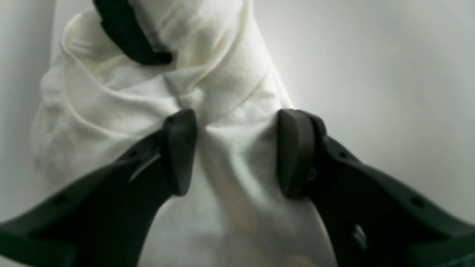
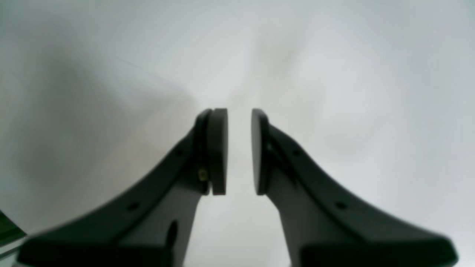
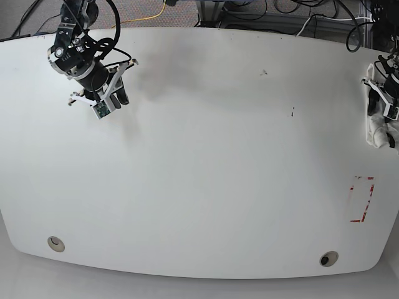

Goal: Layout the t-shirt on the table in an organized manner, then fold the t-shirt properly
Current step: 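Carry the folded shirt with the left gripper off the table edge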

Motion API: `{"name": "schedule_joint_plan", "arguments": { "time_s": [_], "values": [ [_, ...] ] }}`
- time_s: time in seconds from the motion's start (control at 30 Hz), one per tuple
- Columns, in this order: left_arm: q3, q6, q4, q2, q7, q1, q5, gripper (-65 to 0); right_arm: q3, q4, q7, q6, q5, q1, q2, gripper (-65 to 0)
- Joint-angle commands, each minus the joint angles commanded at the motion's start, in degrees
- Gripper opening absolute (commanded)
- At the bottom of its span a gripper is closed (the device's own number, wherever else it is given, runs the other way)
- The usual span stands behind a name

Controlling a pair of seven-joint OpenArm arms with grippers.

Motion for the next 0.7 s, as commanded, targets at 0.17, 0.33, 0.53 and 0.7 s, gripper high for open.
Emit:
{"name": "schedule_joint_plan", "arguments": {
  "time_s": [0.17, 0.33, 0.53, 0.7],
  "values": [
    [-0.26, -2.99, 0.44, 0.00, 0.00, 0.00, -0.09, -32.5, 0.00, 0.00, 0.00, 0.00, 0.00, 0.00, 0.00, -54.2],
    [-1.23, -3.87, 3.08, 0.18, 0.00, -0.70, -0.18, -32.5, 0.00, 0.00, 0.00, 0.00, 0.00, 0.00, -0.09, -54.2],
    [-1.49, -3.87, 10.20, 0.53, 2.37, -2.11, -0.18, -32.5, 0.44, 0.09, 0.35, 0.00, -0.44, 0.35, 0.26, -54.2],
    [-1.49, -3.96, 16.88, 3.16, 5.54, -5.19, -1.14, -32.5, 2.90, 0.09, 0.44, 0.00, -0.62, 2.64, 0.35, -54.2]
  ]
}}
